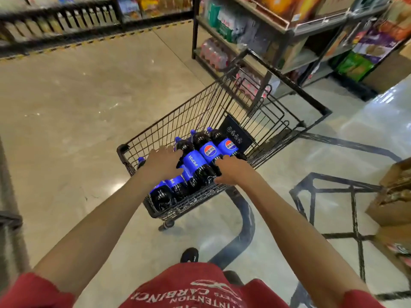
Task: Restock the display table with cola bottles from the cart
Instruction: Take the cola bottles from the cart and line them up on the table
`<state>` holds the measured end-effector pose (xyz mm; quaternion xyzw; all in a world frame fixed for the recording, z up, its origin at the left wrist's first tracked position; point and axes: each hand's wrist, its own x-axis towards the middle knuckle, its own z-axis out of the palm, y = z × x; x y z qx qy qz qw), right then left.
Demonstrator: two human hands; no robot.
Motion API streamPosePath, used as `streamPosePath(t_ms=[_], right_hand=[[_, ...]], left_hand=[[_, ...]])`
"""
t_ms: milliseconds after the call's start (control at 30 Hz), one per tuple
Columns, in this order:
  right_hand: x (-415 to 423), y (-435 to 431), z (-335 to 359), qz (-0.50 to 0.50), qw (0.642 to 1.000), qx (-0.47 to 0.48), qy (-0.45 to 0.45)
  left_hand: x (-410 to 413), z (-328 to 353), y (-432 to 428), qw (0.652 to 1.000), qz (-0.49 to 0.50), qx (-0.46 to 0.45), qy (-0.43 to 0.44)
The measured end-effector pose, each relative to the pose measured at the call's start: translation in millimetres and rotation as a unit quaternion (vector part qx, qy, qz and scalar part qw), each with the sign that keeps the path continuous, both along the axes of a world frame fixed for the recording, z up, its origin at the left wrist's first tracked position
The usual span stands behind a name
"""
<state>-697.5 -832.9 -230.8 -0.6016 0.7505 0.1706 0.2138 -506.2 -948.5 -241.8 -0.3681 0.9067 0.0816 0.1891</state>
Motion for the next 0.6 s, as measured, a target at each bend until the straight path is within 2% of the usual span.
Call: streamPosePath(t_ms=[300, 467, 600], right_hand=[[-51, -64, -43, 0.041, 0.997, 0.051, -0.035], [-84, -95, -70, 0.055, 0.997, 0.007, -0.050], [-109, -117, -95, 0.087, 0.993, 0.057, -0.062]], left_hand=[[-40, -34, -34, 0.995, 0.087, 0.057, -0.009], [-75, -61, -58, 0.985, 0.147, 0.091, -0.028], [-99, -84, -71, 0.971, 0.198, 0.127, -0.041]])
